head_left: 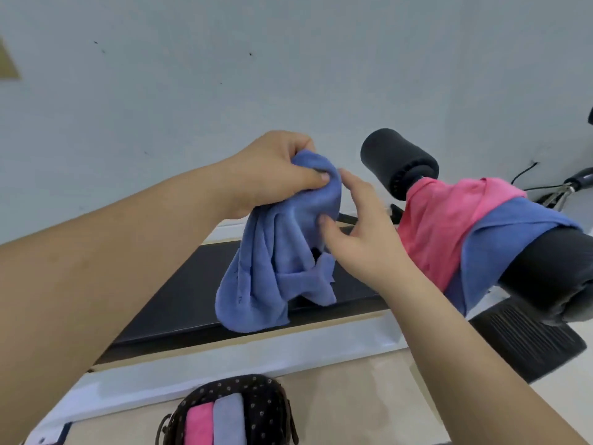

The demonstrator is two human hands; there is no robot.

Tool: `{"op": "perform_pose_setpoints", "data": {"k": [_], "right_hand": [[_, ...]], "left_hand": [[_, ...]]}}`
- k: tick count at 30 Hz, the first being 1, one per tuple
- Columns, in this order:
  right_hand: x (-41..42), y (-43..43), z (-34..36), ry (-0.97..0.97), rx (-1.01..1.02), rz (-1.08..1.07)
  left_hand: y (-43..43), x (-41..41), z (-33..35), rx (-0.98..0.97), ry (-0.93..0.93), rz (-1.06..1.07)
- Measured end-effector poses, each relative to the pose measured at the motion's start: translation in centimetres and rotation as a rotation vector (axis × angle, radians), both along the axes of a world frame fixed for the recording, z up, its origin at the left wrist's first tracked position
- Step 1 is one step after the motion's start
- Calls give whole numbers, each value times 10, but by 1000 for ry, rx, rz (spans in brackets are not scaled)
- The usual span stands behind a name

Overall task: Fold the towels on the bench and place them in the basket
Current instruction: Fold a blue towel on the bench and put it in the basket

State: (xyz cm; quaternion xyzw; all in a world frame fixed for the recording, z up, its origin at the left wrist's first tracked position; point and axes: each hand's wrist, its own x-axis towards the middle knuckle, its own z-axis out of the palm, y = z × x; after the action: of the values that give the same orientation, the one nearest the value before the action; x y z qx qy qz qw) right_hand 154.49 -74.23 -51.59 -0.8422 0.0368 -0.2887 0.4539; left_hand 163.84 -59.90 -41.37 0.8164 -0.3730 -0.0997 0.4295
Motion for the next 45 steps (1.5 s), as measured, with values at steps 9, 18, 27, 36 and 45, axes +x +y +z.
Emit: {"op": "perform_pose_setpoints", "data": {"k": [9, 18, 27, 36, 45], "right_hand": [[11, 88, 16, 247, 624, 624], [33, 95, -8, 494, 489, 656], [69, 54, -64, 654, -400, 48], [108, 16, -100, 669, -355, -161], [165, 15, -120, 640, -341, -297]], "left_hand": [[114, -13, -18, 58, -77, 38], [178, 13, -77, 123, -202, 408], [220, 48, -174, 211, -162, 523], [257, 107, -195, 539, -189, 630], [257, 158, -225, 523, -127, 676]]}}
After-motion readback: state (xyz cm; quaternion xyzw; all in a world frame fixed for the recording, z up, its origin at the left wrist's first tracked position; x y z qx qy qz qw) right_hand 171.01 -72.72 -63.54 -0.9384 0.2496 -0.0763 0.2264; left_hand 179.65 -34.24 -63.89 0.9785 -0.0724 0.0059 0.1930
